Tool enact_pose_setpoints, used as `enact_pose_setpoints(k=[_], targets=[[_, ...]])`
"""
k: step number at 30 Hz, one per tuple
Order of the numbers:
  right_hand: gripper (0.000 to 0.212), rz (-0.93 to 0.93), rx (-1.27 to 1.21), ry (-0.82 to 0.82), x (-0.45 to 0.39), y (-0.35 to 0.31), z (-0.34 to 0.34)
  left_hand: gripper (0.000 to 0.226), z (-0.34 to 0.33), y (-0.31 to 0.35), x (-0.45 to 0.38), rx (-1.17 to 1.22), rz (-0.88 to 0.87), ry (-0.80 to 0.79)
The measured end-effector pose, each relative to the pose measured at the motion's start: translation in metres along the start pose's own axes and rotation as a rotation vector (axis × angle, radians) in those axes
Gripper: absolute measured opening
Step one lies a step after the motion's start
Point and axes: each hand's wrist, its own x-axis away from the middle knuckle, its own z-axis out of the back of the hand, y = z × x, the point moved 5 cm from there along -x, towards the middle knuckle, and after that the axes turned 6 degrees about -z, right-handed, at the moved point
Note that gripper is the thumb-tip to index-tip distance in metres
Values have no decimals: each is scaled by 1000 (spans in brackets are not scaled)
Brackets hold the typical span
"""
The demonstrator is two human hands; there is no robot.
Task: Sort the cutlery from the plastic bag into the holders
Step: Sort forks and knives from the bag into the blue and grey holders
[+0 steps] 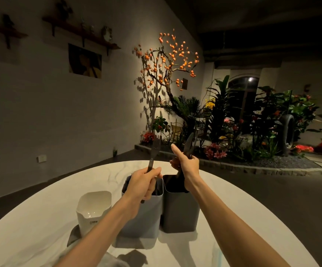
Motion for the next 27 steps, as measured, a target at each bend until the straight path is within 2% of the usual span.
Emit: enact_pose_setpoints(k=[2, 6, 8, 10, 13, 15, 16, 18, 20, 21, 23, 25, 27], targets=[[27, 30, 5, -2, -4, 0, 2, 27, 5, -2, -1, -10, 5, 8], [31, 83, 13, 34, -13, -4, 11, 26, 13, 0, -4, -5, 19, 17], [25, 130, 64, 70, -16, -8, 18, 26, 13, 1, -3, -6, 22, 6], [22, 171, 183, 58, -16, -11, 22, 26, 12, 2, -2, -11, 20, -4], [35, 217, 580, -26, -10, -3, 18, 26, 13, 1, -1, -19, 19, -12], [40, 273, 674, -9, 3, -7, 15, 26, 13, 2, 0, -21, 23, -25], [40, 287, 599, -44, 11, -13, 12, 26, 13, 2, 0, -31, 27, -41], [43, 231, 388, -295, 30, -28, -7, 27, 11, 3, 2, -71, 42, -96], [43, 195, 365, -521, 51, -40, -27, 28, 4, 6, 4, -128, 52, -172], [36, 239, 400, -566, 59, -48, -35, 27, 1, 10, 6, -153, 35, -197], [19, 388, 419, -499, 66, -66, -40, 11, 0, 18, 6, -240, -63, -147], [13, 498, 397, -353, 64, -85, -33, 28, 10, 22, 0, -411, -199, -11], [11, 552, 410, -247, 59, -99, -23, 44, 21, 23, -5, -685, -305, 114]])
